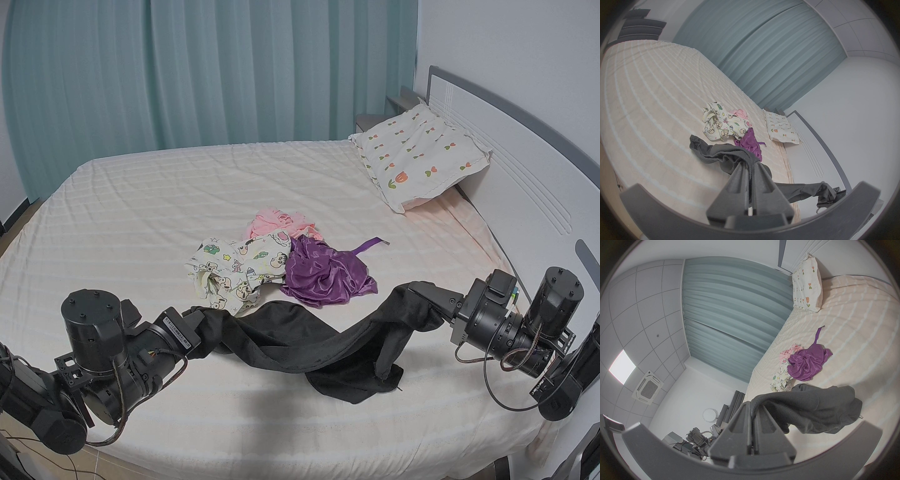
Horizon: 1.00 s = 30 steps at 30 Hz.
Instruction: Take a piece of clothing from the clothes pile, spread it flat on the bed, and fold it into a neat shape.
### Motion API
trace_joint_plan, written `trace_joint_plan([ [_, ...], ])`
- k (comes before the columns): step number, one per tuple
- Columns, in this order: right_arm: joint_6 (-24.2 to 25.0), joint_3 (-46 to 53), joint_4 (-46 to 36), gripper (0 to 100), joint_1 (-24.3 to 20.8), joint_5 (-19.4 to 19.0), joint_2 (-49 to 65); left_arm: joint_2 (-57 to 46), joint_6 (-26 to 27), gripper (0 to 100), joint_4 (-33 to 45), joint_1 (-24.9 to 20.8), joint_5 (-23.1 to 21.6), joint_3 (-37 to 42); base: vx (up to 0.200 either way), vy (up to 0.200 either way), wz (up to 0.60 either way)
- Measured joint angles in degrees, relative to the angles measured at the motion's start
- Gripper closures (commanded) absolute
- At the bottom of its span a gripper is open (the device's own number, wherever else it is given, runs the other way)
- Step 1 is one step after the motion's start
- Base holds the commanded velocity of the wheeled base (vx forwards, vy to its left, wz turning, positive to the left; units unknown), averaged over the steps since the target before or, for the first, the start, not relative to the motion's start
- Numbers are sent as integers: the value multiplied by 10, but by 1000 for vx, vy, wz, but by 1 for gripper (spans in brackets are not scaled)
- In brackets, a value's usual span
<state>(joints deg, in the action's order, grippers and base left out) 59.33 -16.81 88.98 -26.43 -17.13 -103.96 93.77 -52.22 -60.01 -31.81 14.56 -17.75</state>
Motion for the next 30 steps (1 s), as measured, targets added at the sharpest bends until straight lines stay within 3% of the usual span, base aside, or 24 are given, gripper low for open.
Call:
trace_joint_plan([
  [2,0,0,0,100,0,0,0,0,0,100,0,0,0,2,0,0,0],
  [30,-4,0,0,100,-13,3,23,-31,1,100,2,10,0,13,0,200,0],
])
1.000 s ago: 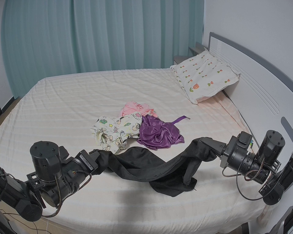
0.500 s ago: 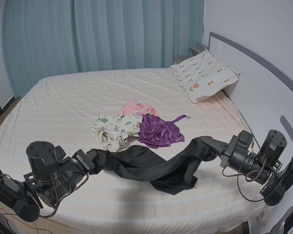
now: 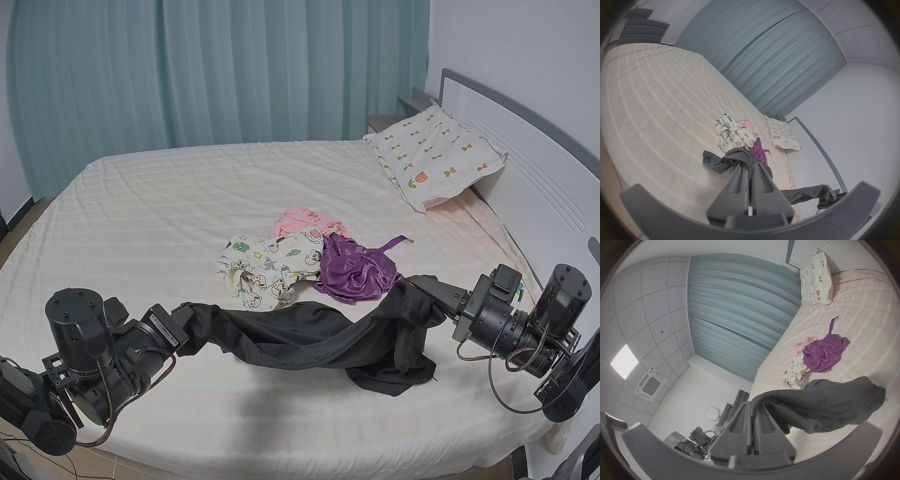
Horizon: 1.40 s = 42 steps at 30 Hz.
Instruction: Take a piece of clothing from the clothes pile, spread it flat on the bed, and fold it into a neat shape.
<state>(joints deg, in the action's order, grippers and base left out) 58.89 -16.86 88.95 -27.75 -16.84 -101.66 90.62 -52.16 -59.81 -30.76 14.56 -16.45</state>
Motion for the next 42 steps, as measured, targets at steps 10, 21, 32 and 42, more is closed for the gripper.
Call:
trace_joint_plan([
  [10,0,0,0,100,-1,0,-1,-2,1,100,0,1,0,2,0,200,0],
  [21,0,2,0,100,-4,-1,0,-5,2,100,0,1,0,7,0,200,0],
  [32,0,3,-3,100,-11,-1,0,-7,2,100,0,1,0,9,0,200,0],
  [42,0,4,-1,100,-12,-1,1,-14,3,100,0,7,0,11,0,200,0],
])
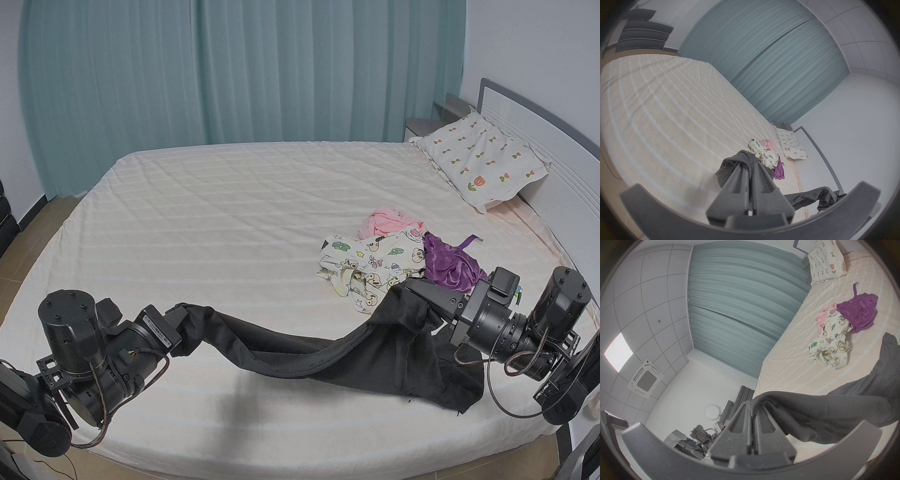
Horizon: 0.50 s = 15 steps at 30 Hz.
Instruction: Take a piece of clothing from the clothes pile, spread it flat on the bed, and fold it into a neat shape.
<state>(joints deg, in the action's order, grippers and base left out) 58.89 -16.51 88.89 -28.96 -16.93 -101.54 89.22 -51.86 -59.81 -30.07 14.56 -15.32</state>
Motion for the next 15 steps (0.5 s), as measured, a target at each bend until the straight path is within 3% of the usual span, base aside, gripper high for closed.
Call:
trace_joint_plan([
  [15,0,0,0,100,-1,0,0,-5,0,100,0,3,-1,0,0,200,0],
])
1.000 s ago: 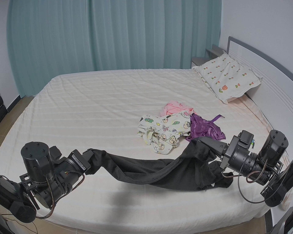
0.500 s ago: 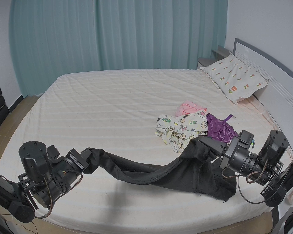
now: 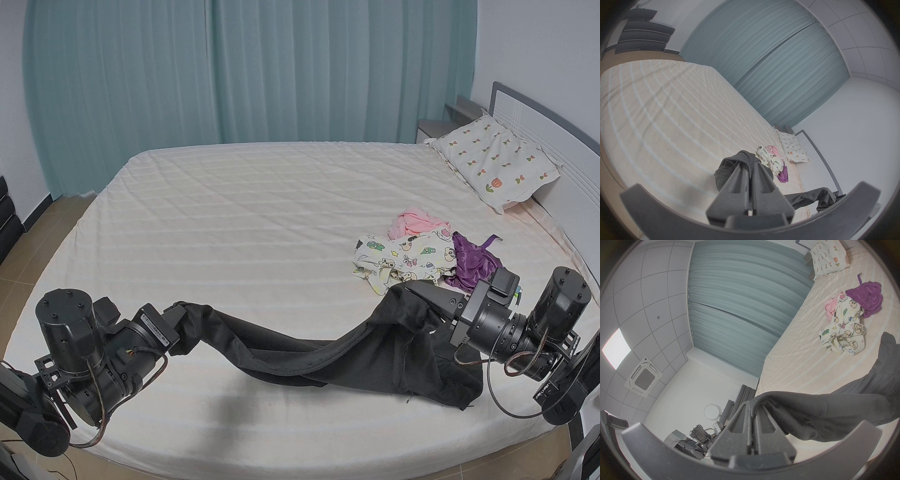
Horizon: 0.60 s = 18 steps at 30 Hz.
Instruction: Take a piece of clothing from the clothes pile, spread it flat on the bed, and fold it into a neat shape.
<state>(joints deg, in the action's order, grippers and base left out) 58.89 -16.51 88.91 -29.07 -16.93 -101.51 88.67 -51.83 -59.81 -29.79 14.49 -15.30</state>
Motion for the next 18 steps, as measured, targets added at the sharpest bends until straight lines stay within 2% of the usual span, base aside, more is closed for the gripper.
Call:
trace_joint_plan([
  [14,0,1,0,100,0,0,0,0,0,100,0,-1,-1,1,0,200,0],
  [18,0,1,0,100,1,0,1,2,0,100,0,-1,-1,1,0,0,0],
])
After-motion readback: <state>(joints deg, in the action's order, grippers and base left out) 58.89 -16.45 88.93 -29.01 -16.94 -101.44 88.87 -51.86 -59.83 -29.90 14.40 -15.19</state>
